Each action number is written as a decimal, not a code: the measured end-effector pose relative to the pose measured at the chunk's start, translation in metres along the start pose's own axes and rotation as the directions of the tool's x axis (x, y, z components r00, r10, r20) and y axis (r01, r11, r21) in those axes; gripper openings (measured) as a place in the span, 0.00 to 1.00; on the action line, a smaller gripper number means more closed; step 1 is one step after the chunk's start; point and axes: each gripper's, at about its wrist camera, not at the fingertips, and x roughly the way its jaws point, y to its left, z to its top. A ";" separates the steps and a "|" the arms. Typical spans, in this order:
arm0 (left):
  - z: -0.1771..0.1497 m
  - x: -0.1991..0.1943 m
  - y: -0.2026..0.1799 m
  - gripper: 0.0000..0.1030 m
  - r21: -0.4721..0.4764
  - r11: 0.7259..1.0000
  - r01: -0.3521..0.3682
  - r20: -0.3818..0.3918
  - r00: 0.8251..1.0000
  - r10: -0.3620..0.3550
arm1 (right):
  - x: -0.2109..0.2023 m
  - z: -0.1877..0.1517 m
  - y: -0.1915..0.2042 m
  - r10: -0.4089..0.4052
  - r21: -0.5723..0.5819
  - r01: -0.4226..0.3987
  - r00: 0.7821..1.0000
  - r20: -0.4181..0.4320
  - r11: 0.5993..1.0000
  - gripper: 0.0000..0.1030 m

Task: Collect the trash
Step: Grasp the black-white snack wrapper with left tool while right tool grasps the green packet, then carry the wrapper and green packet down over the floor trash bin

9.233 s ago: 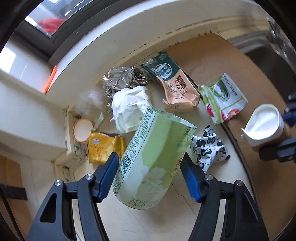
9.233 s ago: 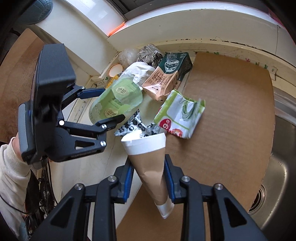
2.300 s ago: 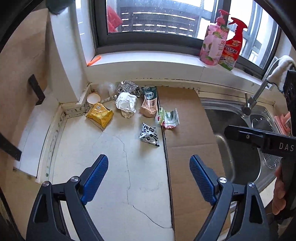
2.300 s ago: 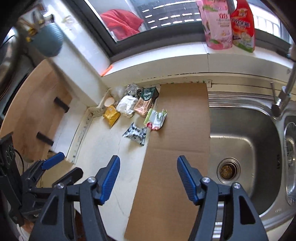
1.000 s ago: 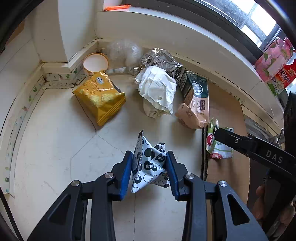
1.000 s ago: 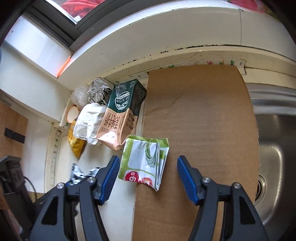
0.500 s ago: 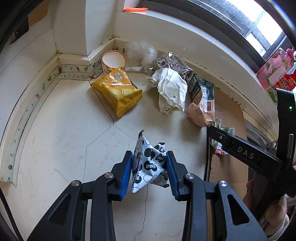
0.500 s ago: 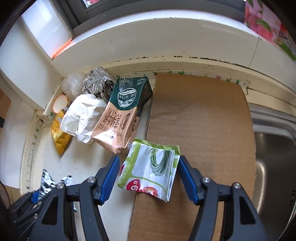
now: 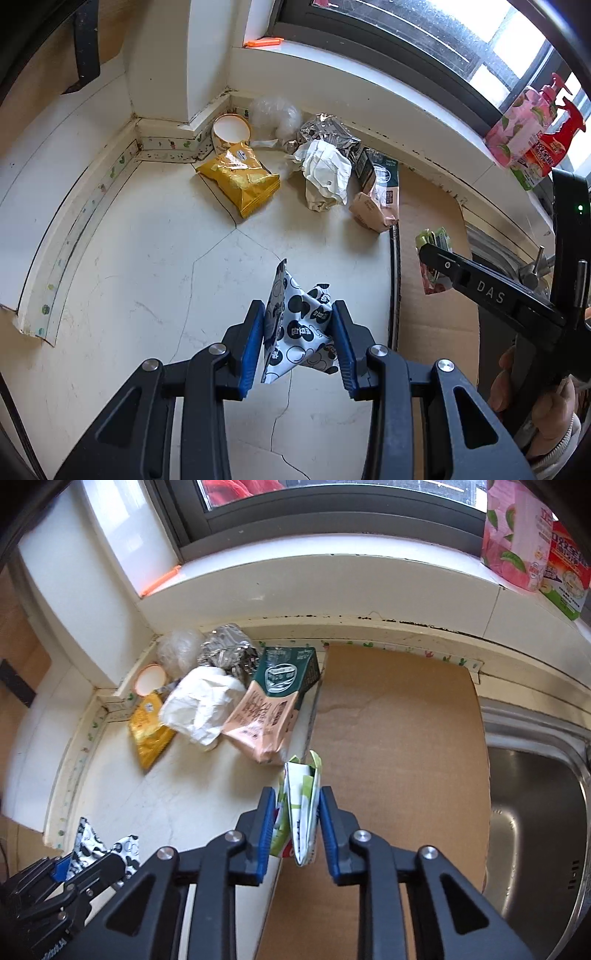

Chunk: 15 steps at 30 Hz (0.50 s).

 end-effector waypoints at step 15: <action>-0.109 -0.109 0.005 0.34 0.111 0.989 0.092 0.004 0.996 -0.093 | -0.118 -0.129 0.003 0.233 0.109 -0.234 0.972 0.017 0.966 0.19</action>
